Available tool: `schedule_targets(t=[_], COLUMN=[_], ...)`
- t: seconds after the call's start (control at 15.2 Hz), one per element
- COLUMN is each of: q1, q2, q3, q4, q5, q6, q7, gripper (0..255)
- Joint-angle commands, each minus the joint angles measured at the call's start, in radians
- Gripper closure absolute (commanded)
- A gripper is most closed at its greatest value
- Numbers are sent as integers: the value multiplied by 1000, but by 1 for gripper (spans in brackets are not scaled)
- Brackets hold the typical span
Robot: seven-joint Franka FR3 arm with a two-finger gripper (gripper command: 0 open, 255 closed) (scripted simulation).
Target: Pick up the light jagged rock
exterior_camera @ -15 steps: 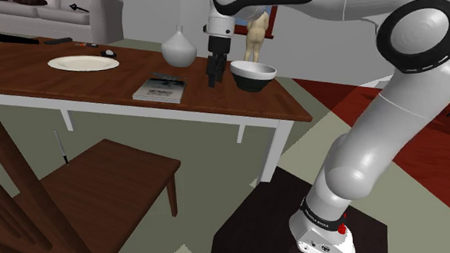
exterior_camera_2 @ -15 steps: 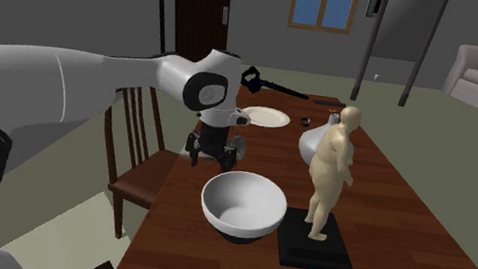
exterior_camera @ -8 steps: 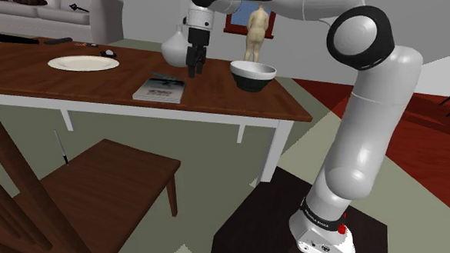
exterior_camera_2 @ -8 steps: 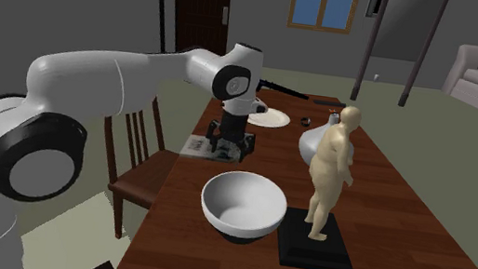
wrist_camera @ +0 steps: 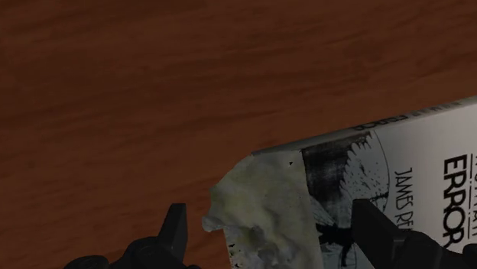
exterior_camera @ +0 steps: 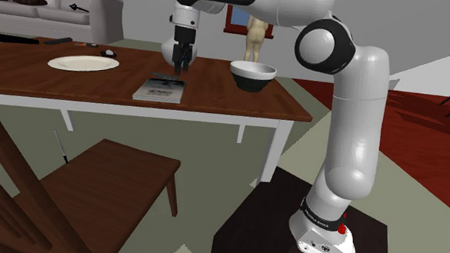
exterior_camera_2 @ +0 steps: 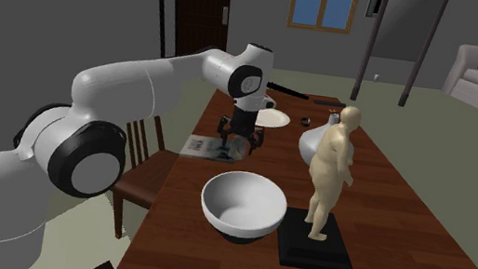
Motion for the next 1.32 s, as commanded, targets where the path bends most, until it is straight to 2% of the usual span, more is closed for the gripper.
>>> schedule_targets(t=[0.0, 0.26, 0.33, 0.92, 1.25], q1=[0, 1, 1, 1, -1], q2=[-6, -15, -15, -15, 4], q3=[0, 0, 0, 0, 0], q4=[-34, -81, -81, -81, 14], q5=[0, 0, 0, 0, 0], q6=[29, 67, 66, 67, -9], q7=[-4, -8, -8, -8, 0], gripper=[0, 0, 255, 255, 255])
